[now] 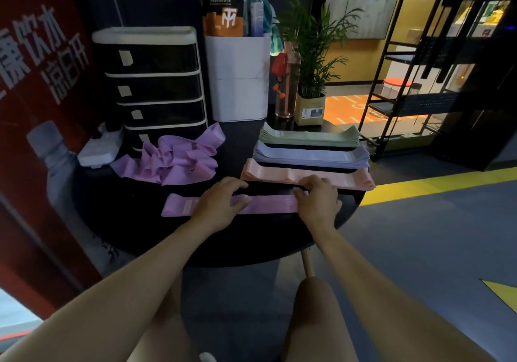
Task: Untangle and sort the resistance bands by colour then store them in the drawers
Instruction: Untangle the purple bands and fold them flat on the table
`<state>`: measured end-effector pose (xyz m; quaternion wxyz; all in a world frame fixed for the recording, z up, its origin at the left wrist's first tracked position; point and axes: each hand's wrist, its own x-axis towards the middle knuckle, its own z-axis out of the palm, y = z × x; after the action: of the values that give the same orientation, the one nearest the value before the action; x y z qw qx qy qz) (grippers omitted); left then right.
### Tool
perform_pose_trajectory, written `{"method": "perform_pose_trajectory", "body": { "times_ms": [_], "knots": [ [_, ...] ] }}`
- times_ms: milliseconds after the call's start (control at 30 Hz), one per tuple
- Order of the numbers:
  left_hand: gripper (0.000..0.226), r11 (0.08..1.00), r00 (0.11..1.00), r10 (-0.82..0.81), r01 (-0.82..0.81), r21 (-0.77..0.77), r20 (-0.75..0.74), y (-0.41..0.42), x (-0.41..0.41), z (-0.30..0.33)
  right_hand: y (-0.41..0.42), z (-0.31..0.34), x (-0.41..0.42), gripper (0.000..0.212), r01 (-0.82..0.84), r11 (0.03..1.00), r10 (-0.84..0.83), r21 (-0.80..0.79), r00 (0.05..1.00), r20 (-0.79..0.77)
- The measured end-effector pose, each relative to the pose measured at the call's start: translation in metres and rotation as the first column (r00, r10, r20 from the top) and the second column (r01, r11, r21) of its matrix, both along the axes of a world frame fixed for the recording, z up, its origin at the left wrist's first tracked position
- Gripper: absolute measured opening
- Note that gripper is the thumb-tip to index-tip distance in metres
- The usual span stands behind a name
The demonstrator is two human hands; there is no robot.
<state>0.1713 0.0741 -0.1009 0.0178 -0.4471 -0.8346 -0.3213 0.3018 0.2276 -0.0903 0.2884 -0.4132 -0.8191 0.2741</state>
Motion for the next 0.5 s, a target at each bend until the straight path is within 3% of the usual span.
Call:
{"method": "perform_pose_trajectory", "body": {
  "times_ms": [200,500],
  "knots": [
    [0.035,0.993,0.993,0.116,-0.115,0.014,-0.016,-0.014,-0.043,0.022,-0.013,0.018,-0.054,0.025,-0.267,0.964,0.267,-0.011,0.963,-0.033],
    [0.032,0.962,0.963,0.266,-0.268,-0.052,-0.042,-0.040,-0.102,0.030,-0.035,0.022,-0.149,0.031,-0.507,0.860,0.511,-0.063,0.856,0.078]
  ]
}}
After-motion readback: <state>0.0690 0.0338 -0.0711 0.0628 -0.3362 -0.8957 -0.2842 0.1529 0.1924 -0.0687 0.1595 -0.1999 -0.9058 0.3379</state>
